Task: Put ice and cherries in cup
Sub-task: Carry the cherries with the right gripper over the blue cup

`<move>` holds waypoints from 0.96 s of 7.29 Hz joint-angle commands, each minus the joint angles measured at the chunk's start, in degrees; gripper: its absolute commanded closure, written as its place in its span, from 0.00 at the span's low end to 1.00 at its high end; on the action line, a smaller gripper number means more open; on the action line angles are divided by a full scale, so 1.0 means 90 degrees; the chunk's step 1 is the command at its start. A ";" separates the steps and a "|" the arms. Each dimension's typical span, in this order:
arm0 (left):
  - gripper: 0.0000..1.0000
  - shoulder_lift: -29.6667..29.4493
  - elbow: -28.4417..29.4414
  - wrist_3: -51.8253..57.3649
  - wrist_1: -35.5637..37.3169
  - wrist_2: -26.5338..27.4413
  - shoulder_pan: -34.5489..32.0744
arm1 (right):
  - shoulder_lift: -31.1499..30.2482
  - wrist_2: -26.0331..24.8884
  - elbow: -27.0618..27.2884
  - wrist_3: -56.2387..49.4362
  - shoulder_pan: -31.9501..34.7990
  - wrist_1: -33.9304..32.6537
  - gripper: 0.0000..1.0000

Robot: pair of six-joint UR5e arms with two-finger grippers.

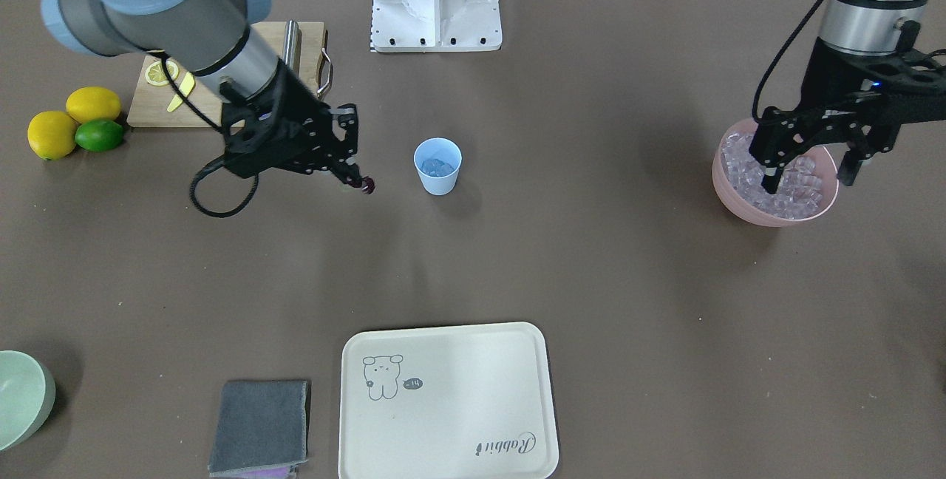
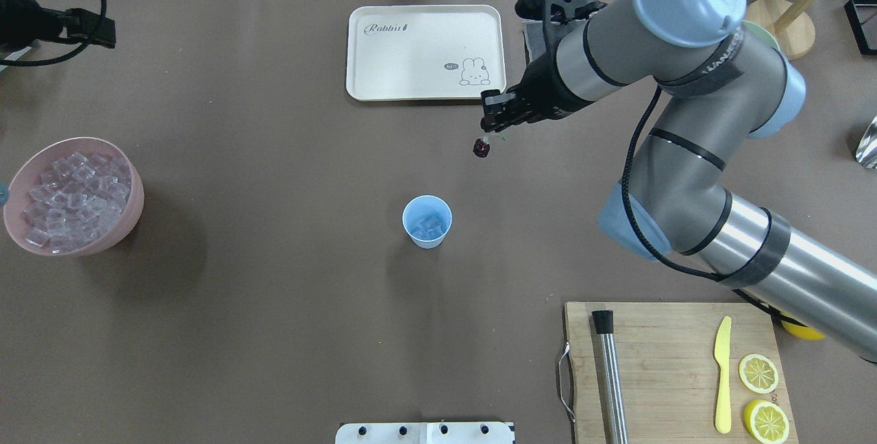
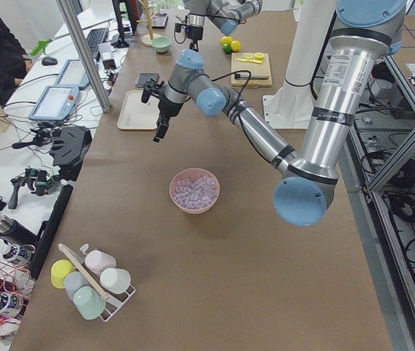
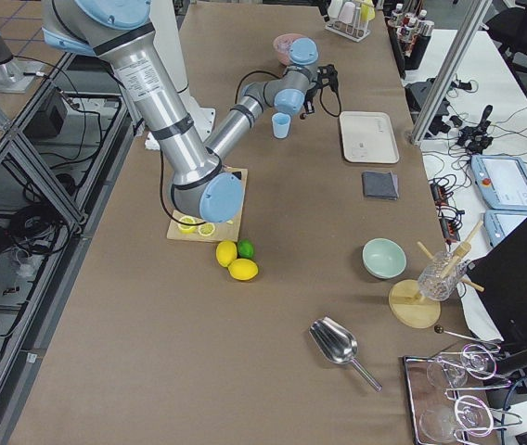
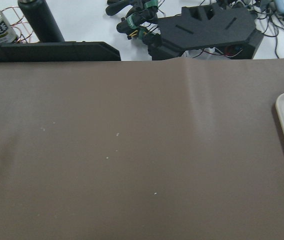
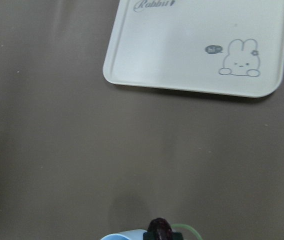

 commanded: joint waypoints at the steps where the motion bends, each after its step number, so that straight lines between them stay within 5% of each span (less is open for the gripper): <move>1: 0.02 0.0454 -0.0006 0.0537 -0.0010 -0.0434 -0.0558 | 0.0305 -0.0454 -0.0055 0.0020 -0.0579 0.0001 1.00; 3: 0.02 0.0602 0.0062 0.0754 -0.0010 -0.0514 -0.0804 | 0.0266 -0.1172 -0.0065 0.0010 -0.1182 0.0001 1.00; 7: 0.02 0.0739 0.0131 0.1125 0.0000 -0.0788 -0.1107 | 0.0120 -0.1509 -0.0104 -0.0019 -0.1538 0.0001 1.00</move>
